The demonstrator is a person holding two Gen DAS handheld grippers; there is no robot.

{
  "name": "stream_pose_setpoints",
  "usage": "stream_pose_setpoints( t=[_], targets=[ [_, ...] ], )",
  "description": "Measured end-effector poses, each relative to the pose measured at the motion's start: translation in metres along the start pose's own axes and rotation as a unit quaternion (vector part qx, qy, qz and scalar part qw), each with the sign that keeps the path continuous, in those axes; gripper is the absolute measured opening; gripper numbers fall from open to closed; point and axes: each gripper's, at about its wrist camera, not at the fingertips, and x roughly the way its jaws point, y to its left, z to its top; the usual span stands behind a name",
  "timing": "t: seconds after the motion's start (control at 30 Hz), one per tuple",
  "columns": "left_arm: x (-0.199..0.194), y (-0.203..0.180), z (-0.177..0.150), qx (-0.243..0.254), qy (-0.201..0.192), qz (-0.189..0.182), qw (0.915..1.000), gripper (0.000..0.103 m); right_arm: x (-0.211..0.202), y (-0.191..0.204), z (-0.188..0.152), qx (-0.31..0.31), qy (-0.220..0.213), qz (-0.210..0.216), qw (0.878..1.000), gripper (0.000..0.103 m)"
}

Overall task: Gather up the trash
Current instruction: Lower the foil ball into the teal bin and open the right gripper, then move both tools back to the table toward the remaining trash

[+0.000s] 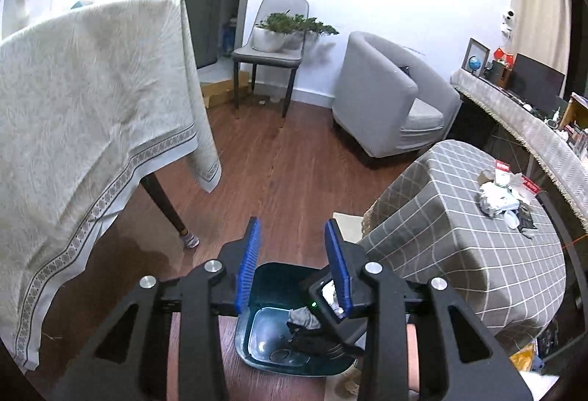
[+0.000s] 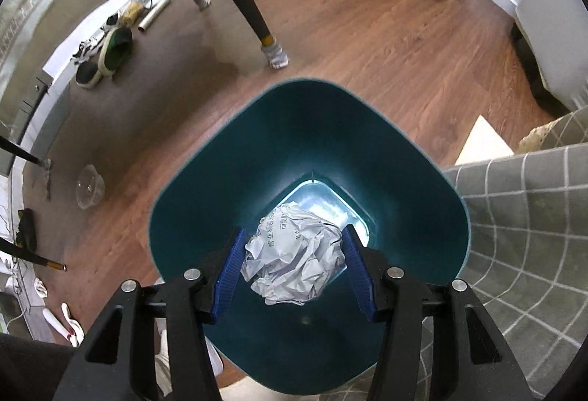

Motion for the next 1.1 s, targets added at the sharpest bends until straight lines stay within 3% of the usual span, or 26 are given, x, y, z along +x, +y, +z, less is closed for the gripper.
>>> stream_pose_setpoints(
  t=[0.17,0.43,0.77,1.1],
  targets=[
    [-0.009,0.002,0.006,-0.004,-0.010,-0.005,0.9999,0.039,0.004,0.002,-0.004,-0.016,0.005,-0.012,1.000,0.069],
    [-0.017,-0.007,0.013,0.004,-0.019,-0.001,0.9998,0.039,-0.018,0.002,-0.005,-0.012,-0.014,0.000,1.000,0.070],
    [-0.031,-0.033,0.029,0.022,-0.043,-0.003,0.9988,0.039,-0.127,0.007,0.000,-0.016,-0.136,0.035,0.990,0.070],
    [-0.042,-0.072,0.042,0.041,-0.069,-0.019,0.9966,0.056,-0.221,-0.020,-0.016,-0.010,-0.240,0.019,0.971,0.070]
  ],
)
